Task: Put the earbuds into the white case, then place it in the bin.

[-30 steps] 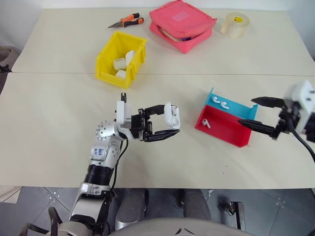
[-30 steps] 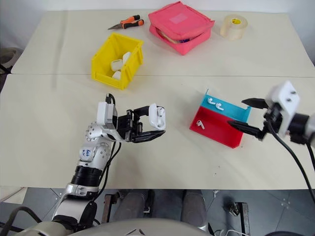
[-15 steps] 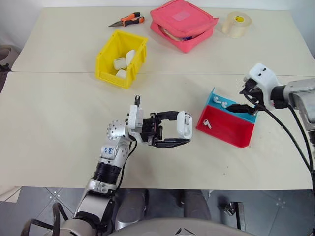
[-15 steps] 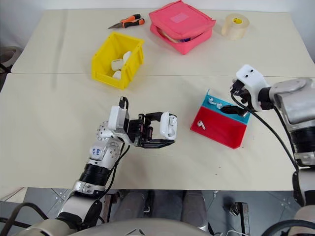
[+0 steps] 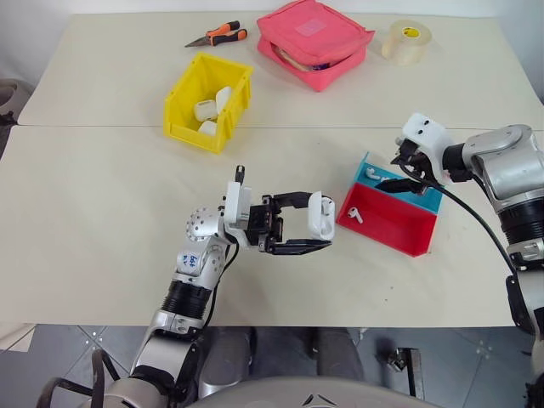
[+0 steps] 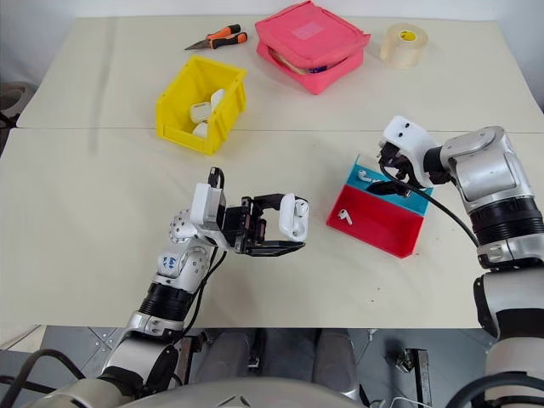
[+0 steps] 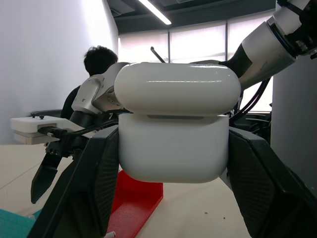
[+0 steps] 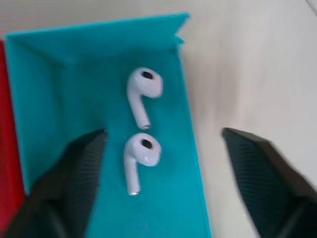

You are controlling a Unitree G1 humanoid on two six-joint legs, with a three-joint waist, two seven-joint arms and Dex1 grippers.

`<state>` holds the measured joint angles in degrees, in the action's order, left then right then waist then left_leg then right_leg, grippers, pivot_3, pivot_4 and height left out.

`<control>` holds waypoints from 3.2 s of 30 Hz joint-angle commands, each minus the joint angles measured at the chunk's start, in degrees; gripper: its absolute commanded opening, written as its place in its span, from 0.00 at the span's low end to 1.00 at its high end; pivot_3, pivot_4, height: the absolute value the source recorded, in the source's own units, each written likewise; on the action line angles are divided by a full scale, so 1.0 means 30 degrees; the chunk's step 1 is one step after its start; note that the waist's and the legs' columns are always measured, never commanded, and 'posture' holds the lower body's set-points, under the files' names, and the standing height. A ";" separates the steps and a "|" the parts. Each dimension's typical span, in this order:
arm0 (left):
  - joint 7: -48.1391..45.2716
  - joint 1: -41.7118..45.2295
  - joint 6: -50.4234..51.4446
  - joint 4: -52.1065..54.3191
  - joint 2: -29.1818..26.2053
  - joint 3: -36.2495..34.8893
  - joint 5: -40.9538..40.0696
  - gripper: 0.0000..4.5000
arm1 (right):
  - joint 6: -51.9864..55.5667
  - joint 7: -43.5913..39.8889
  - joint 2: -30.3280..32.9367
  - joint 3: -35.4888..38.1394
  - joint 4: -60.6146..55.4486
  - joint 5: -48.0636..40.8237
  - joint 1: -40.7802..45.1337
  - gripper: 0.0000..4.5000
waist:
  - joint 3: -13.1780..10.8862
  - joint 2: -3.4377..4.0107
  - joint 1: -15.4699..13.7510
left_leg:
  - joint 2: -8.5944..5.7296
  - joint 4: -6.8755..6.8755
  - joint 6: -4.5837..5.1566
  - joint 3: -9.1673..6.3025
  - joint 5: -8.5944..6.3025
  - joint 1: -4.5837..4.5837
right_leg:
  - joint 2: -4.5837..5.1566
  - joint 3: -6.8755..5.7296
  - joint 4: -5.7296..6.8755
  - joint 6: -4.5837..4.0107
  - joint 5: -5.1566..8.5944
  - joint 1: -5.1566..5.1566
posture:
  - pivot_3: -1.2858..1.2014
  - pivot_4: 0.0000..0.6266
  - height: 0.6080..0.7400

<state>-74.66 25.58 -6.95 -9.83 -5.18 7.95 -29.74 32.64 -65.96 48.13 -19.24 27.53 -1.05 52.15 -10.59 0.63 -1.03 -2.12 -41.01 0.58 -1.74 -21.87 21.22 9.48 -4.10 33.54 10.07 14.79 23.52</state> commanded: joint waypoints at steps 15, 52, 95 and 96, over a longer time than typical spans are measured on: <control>0.0252 0.0045 -0.0176 0.0538 0.0177 0.0067 -0.0051 0.62 | -0.2038 -0.2649 0.0318 -0.0680 0.1561 0.2674 0.0472 0.41 | 0.0001 0.0000 -0.0048 | 0.0000 -0.0022 -0.0001 -0.0003 0.0000 -0.0009 | 0.0000 0.0000 0.0017 0.0003 -0.0002 -0.0012 | 0.52 0.24 1.00; 0.0764 0.1089 0.1292 -0.0178 0.0659 -0.0016 -0.0310 0.62 | 0.3539 -0.0477 0.0194 1.1802 -1.1082 -0.5834 -0.7468 0.11 | -0.0005 0.0009 -0.0124 | 0.0003 -0.0003 -0.0002 -0.0002 0.0000 0.0009 | 0.0000 -0.0005 0.0001 0.0011 -0.0006 0.0000 | 0.52 0.24 1.00; 0.1447 0.2494 0.3540 -0.0345 0.1113 -0.0521 -0.0455 0.62 | 0.3803 1.1537 -0.6541 1.1835 -2.1945 -2.4426 -1.7393 0.11 | -0.0009 0.0021 -0.0137 | -0.0013 -0.0014 0.0011 0.0013 0.0002 -0.0021 | -0.0001 0.0035 0.0044 0.0011 -0.0011 -0.0007 | 0.52 0.24 1.00; 0.1460 0.2502 0.3540 -0.0348 0.1132 -0.0533 -0.0451 0.62 | 0.3693 1.1461 -0.6447 1.1728 -2.1972 -2.4357 -1.7485 0.11 | -0.0009 0.0021 -0.0136 | -0.0013 -0.0012 0.0011 0.0014 0.0002 -0.0022 | -0.0001 0.0036 0.0044 0.0011 -0.0011 -0.0006 | 0.52 0.24 1.00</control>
<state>-70.62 31.66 4.20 -12.30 -2.90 6.75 -29.72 43.72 -30.74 28.03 16.95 -36.37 -75.09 0.59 -10.62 0.70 -1.44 -2.16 -41.04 0.61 -1.70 -21.87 21.15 9.47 -4.00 33.67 10.10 14.76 23.51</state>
